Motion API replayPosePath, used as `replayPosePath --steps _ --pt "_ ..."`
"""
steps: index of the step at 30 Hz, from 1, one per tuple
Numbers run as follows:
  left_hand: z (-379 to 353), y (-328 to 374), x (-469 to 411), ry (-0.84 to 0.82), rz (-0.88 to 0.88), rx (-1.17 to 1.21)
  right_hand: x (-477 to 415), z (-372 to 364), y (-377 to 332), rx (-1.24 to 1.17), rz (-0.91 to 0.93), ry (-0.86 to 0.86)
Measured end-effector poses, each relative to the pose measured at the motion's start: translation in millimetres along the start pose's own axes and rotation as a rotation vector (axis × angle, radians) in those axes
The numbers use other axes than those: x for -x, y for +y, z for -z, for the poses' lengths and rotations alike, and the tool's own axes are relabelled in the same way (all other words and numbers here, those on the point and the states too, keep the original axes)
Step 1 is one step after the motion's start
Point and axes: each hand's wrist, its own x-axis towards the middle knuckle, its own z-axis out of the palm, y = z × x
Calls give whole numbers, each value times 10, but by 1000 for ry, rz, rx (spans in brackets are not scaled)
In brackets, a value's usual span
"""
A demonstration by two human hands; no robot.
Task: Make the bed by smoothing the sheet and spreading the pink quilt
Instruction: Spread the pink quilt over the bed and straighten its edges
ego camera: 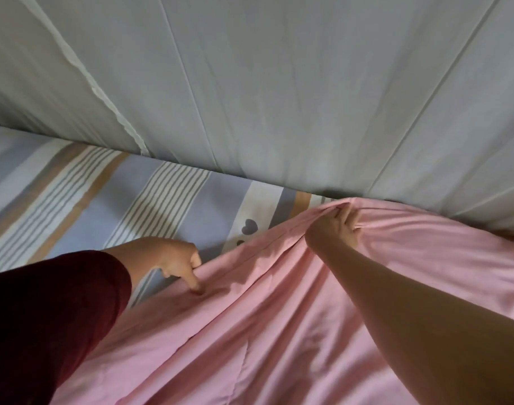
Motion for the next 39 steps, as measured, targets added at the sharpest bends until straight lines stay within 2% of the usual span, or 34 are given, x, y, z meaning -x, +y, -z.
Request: replayPosePath --steps 2,5,7,9,12,15,18,20,22,25,27,28,30,33,37,39 --pt "-4 -37 43 110 51 -149 24 -116 17 -19 9 40" --pt "201 -17 77 629 239 -392 -13 -244 49 -90 54 135" --pt "580 -39 33 944 352 -273 -133 -307 59 -162 184 265" --pt "1066 -97 -113 1110 313 -117 -251 -387 86 -184 340 453" --pt "1468 -148 -523 1067 221 -46 -314 -576 143 -194 473 597" --pt "1393 -253 -1062 1013 194 51 -367 -638 150 -140 484 649" --pt "1155 -399 -1357 1157 49 198 -387 -604 122 -92 454 650" --pt "1073 -501 -1449 1247 -12 188 -371 -572 85 -50 419 621" --pt "1065 -553 -1488 1249 -56 172 -311 -533 28 5 415 677" --pt "1126 -573 -1556 1246 -62 153 -223 -461 -266 -56 661 768" --pt "1160 -607 -1606 1254 -56 121 -212 -507 -809 -123 852 707" --pt "1174 -629 -1628 1256 -58 101 -231 -584 -1165 -136 880 678" --pt "1204 -653 -1642 1252 -47 68 -219 -766 -1877 -190 741 627" --pt "1212 -679 -1613 1198 -79 93 -227 -1027 -2434 -241 476 576" --pt "1165 -779 -1577 1282 -222 287 -271 -1181 -2465 -114 465 648" --pt "1124 -796 -1549 1343 -276 309 -287 -1175 -2442 -79 472 645"
